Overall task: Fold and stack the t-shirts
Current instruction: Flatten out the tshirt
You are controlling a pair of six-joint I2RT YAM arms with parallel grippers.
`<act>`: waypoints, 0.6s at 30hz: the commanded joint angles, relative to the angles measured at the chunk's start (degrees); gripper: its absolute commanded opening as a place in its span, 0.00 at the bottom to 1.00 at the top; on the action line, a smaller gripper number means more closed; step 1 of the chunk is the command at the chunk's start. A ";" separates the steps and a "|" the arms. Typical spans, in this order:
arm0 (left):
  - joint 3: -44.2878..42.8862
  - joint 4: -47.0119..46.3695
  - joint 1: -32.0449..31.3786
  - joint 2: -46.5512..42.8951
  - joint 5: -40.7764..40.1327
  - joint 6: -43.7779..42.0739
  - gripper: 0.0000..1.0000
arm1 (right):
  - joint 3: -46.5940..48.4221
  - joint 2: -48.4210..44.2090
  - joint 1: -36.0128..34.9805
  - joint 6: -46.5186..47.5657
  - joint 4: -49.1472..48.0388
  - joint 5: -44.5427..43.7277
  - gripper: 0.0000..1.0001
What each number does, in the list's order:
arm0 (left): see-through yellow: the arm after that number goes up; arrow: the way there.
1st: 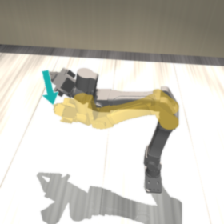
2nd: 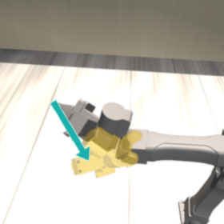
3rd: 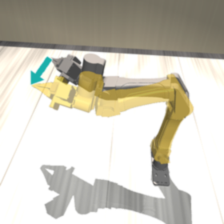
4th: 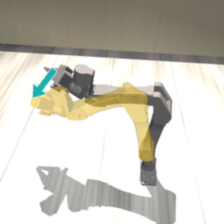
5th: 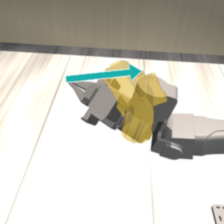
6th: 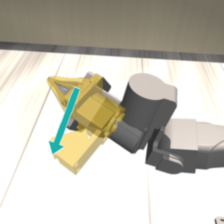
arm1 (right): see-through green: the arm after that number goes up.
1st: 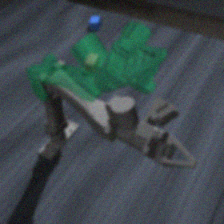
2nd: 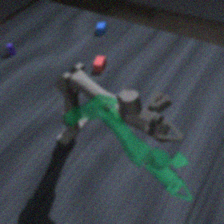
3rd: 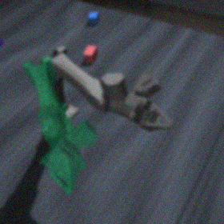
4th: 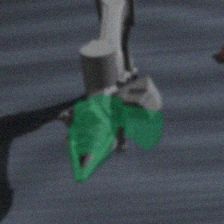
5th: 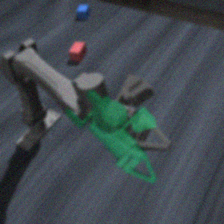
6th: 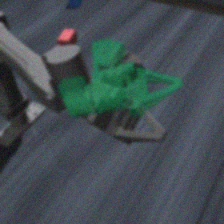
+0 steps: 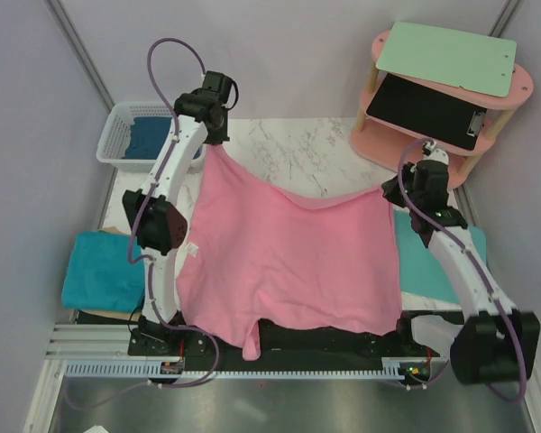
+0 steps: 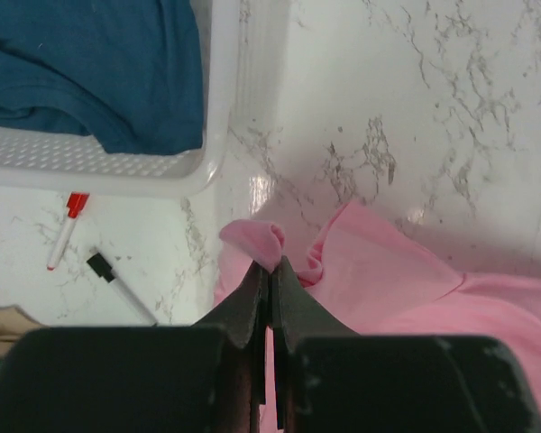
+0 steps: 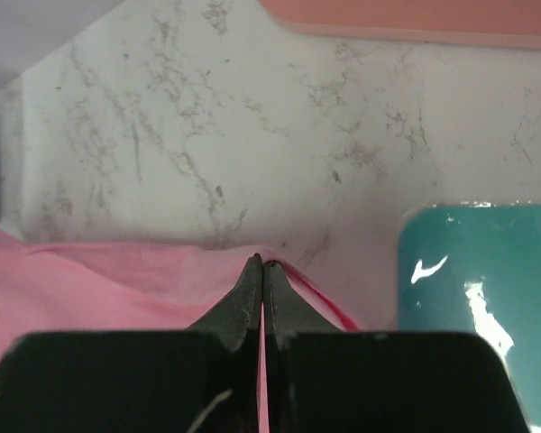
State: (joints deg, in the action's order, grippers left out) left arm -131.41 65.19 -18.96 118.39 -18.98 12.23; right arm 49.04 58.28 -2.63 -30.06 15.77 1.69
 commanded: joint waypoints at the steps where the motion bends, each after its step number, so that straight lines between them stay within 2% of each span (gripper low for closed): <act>1: -12.97 -0.94 2.52 8.59 -0.09 -2.48 0.02 | 3.05 18.29 0.26 1.24 -14.97 -5.47 0.00; 4: -17.56 -2.95 3.49 12.48 0.96 -2.65 0.02 | 9.03 28.42 0.96 1.33 -15.33 -5.30 0.00; 9: -15.46 -5.77 4.02 9.25 -0.79 -2.04 0.02 | 13.36 33.30 1.31 0.71 -17.70 -3.89 0.00; 15: -4.13 -9.20 4.02 0.10 -1.85 -2.21 0.02 | 11.00 30.58 2.28 -0.26 -21.12 -4.24 0.00; 18: 3.86 -9.64 4.02 -4.38 -2.98 -1.33 0.02 | 11.78 32.76 4.21 -0.96 -21.75 -3.20 0.00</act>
State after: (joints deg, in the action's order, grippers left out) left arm -133.75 58.89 -14.98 122.58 -19.25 12.03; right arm 59.53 91.37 -0.54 -29.93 -1.23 -1.56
